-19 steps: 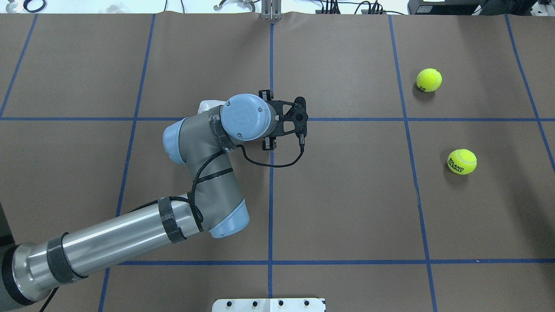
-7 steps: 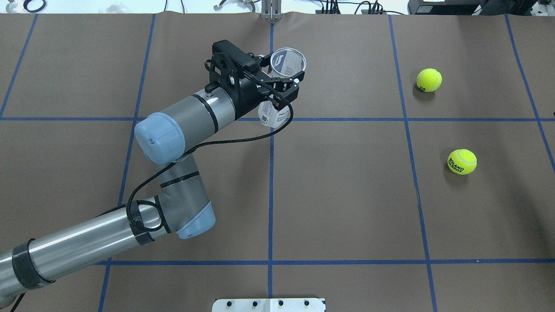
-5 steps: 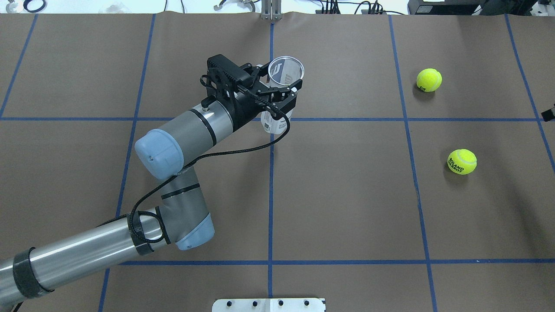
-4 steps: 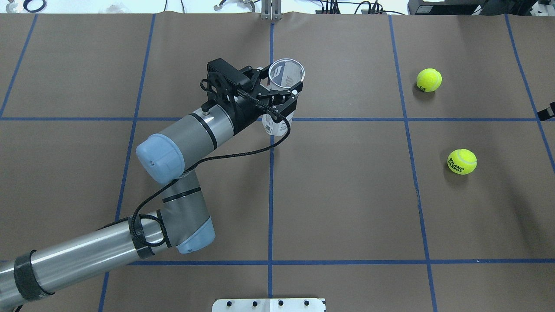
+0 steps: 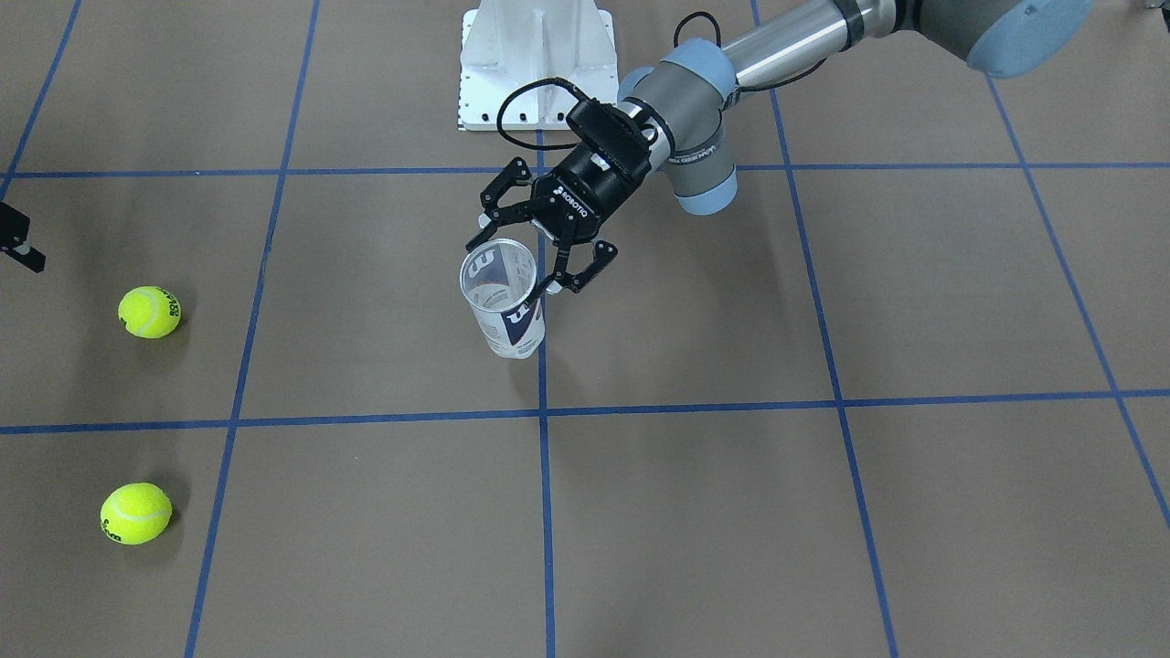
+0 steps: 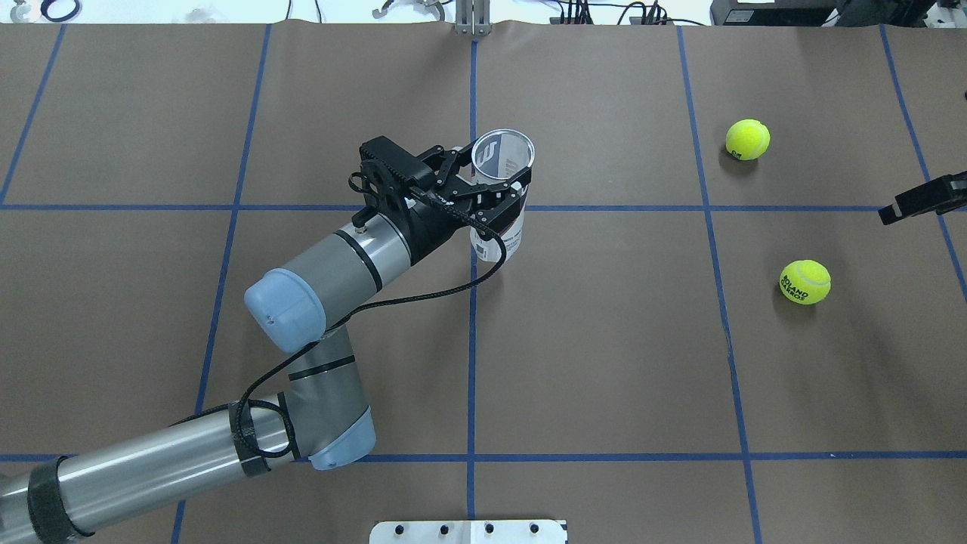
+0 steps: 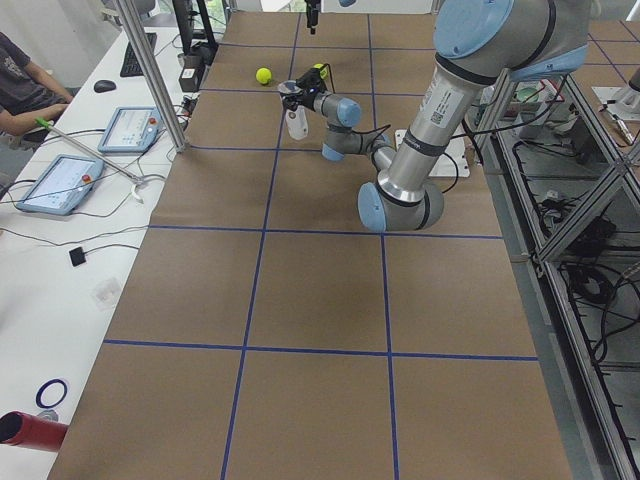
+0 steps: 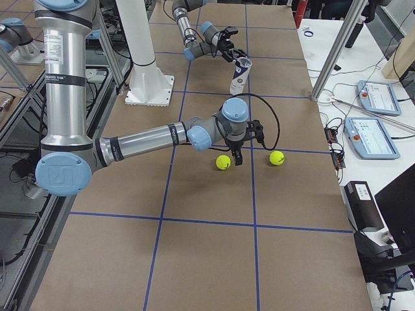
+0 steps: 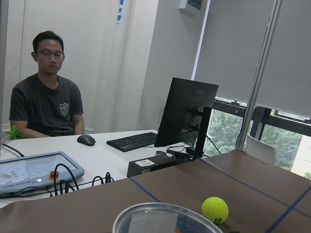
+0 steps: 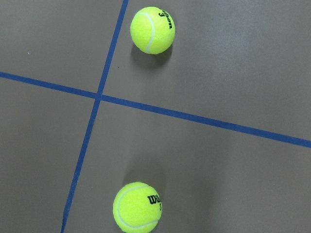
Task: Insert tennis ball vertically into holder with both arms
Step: 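Reach the right gripper down to the nearer yellow tennis ball and grasp it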
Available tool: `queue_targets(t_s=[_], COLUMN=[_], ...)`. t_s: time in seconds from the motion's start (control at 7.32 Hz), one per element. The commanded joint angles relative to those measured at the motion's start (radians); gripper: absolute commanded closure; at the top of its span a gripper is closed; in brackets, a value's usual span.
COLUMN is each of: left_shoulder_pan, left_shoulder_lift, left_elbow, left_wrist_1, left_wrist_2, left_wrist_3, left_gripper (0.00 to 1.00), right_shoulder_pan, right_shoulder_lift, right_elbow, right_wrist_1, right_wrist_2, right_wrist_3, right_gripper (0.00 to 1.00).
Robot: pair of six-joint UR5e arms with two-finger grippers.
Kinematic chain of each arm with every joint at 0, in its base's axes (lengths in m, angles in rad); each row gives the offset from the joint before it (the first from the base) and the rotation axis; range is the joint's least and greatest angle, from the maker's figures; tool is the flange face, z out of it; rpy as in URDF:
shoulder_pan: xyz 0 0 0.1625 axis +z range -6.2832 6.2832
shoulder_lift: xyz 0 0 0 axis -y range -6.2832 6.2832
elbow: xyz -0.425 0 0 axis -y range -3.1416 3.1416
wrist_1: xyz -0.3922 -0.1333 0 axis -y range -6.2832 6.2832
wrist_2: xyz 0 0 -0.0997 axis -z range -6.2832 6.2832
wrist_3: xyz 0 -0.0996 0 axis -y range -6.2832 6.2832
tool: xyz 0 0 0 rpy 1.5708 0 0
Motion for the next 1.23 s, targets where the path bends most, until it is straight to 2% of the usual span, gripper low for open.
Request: queue_targets(t_s=[0.0,0.41,1.09], left_shoulder_pan=[0.003,0.002,0.002], left_shoulder_lift=[-0.001,-0.006,0.000], left_elbow=[-0.006,-0.009,-0.003], left_wrist_1=[-0.005,-0.005,-0.005], left_wrist_2=[0.000,0.015,0.017], left_wrist_3=[-0.012,-0.014,-0.012], left_gripper=[0.19,0.16,0.16], right_shoulder_pan=[-0.141,-0.258,-0.324], right_shoulder_lift=[0.006,0.006,0.054], right_elbow=[-0.003,-0.032,-0.101], right_wrist_1=[0.009,0.009,0.014], right_wrist_2=[-0.102,-0.207,-0.244], right_wrist_3=[0.123,0.156,0.197], right_gripper=[0.00,0.01,0.01])
